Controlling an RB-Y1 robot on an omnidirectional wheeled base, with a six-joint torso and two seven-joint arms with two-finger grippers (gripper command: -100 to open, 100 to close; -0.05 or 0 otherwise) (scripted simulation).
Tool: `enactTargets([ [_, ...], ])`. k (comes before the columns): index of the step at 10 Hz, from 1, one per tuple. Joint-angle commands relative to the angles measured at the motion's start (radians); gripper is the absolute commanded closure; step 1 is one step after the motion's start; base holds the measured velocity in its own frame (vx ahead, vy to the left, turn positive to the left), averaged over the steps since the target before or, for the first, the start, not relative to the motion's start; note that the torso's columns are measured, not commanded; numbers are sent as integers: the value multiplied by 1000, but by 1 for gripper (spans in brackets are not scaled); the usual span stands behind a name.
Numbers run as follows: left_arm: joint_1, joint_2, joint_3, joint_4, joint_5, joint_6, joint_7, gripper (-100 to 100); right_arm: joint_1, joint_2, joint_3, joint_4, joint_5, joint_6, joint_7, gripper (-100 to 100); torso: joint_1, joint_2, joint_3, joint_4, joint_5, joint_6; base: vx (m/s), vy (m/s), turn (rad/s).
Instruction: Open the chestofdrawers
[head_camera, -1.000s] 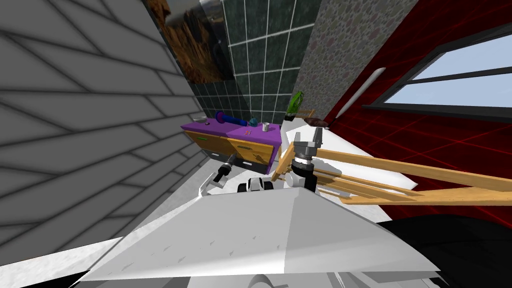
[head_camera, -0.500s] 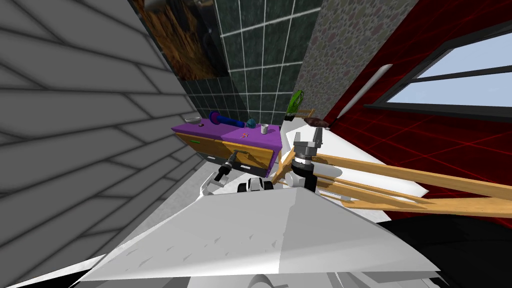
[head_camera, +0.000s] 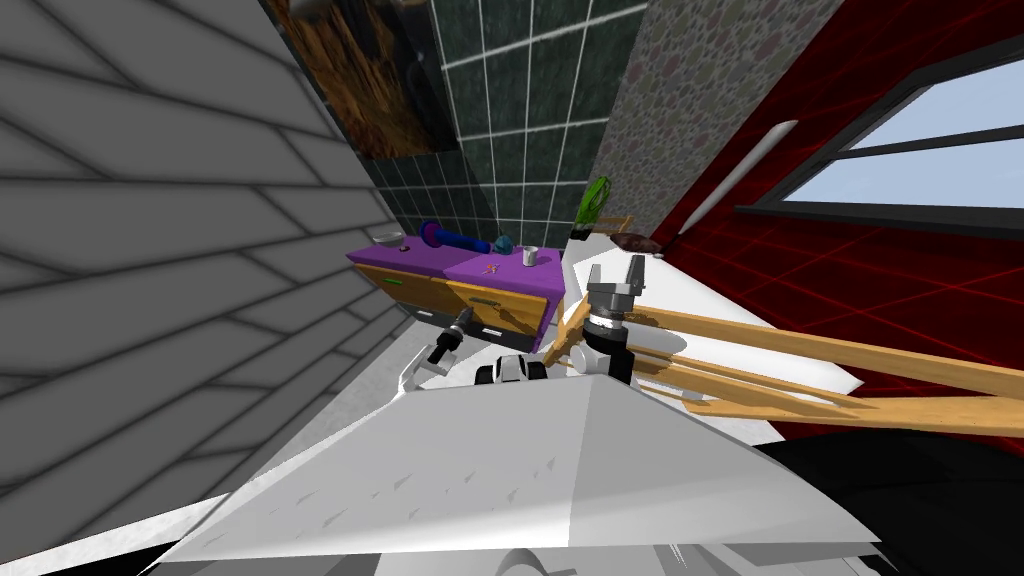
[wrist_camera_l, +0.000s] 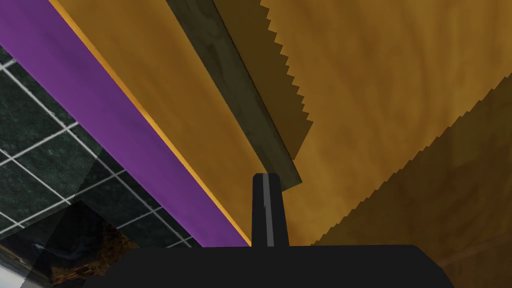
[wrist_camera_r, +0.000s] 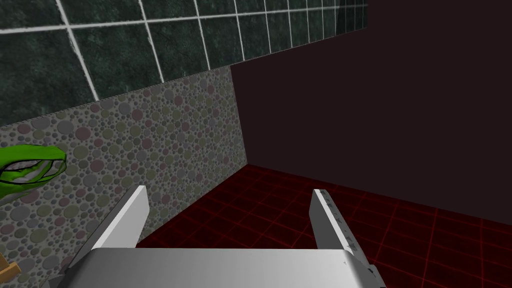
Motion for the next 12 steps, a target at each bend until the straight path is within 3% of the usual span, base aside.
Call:
enactTargets([
  [1, 20, 19, -11, -34, 1, 9, 7, 100, 0, 0, 0, 0, 0, 0, 0, 0, -1, -4, -2, -1, 0, 0, -178, 54, 53],
  [2, 14, 15, -8, -25, 1, 7, 6, 100, 0, 0, 0, 0, 0, 0, 0, 0, -3, -6, -4, -2, -1, 0, -88, 22, 11],
  [3, 3, 6, -2, -8, 1, 5, 3, -100, 0, 0, 0, 0, 0, 0, 0, 0, -6, -13, -7, -3, -1, 0, 79, -34, -50],
  [8, -18, -12, 7, 24, 0, -1, -3, -100, 1, 0, 0, 0, 0, 0, 0, 0, -1, -6, -3, -2, 0, 0, 148, -38, -34],
  [12, -95, 5, 62, 133, 25, -16, 13, -100, 0, 0, 0, 0, 0, 0, 0, 0, -3, -3, -2, -1, -1, 0, -46, 2, -138],
])
